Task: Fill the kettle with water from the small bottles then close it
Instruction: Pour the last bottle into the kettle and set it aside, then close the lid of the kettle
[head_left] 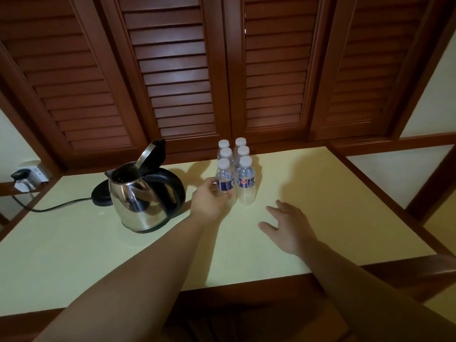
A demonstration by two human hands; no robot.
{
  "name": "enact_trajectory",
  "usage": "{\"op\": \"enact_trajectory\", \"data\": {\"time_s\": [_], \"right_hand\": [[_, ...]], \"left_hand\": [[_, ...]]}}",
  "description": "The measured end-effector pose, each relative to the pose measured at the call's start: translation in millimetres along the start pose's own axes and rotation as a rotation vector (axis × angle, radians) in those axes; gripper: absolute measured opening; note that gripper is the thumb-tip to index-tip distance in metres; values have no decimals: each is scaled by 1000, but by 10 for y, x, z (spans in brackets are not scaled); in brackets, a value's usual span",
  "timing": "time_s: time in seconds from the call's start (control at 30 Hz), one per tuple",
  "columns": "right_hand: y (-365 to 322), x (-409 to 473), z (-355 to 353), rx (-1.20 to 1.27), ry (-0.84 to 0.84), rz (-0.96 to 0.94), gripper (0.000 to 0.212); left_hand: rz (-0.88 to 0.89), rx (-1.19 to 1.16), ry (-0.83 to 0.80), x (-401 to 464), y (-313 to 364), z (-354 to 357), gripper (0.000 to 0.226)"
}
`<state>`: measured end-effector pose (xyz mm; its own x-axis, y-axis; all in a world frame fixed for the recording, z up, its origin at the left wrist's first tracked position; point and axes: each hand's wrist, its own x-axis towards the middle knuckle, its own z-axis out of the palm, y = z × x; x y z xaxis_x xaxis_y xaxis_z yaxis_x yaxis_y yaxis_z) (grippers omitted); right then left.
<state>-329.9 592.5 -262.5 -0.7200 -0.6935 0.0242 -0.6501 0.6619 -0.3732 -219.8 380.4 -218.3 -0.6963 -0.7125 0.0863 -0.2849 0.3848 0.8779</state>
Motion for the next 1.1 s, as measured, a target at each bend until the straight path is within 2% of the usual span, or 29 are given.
{"op": "enact_trajectory", "data": {"time_s": [0.2,0.27,0.37,0.43,0.57,0.67,0.77,0.83,0.9,1.03,1.1], "right_hand": [[-79,-26,-7,11,36,0,67],[-181,-59,7,20,97,-36,65],[-469,-128,53,51,146,-145,56],[-721,-167,97,82,141,-219,49],[-1277,-183,243,145,152,-308,44],[-1656,-159,311,194,192,-315,38],[-1950,-109,329,219,335,-283,30],[-2128,-68,306,309,478,-213,37],[-2318,-18,259,399,574,-159,54],[-2671,122,106,512,585,-145,76],[-2872,176,44,567,608,-163,82]], "left_hand": [[-34,93,-128,-180,-73,-77,105],[9,163,-138,-300,-185,-189,98],[165,276,-185,-498,-384,-473,65],[242,327,-215,-636,-525,-708,53],[321,401,-283,-860,-838,-1226,46],[306,428,-268,-951,-1063,-1640,45],[255,443,-237,-943,-1297,-2031,49],[208,420,-190,-880,-1409,-2258,57],[165,349,-125,-767,-1444,-2438,69],[99,122,-99,-405,-1277,-2607,104],[98,-29,-121,-216,-1138,-2609,104]]}}
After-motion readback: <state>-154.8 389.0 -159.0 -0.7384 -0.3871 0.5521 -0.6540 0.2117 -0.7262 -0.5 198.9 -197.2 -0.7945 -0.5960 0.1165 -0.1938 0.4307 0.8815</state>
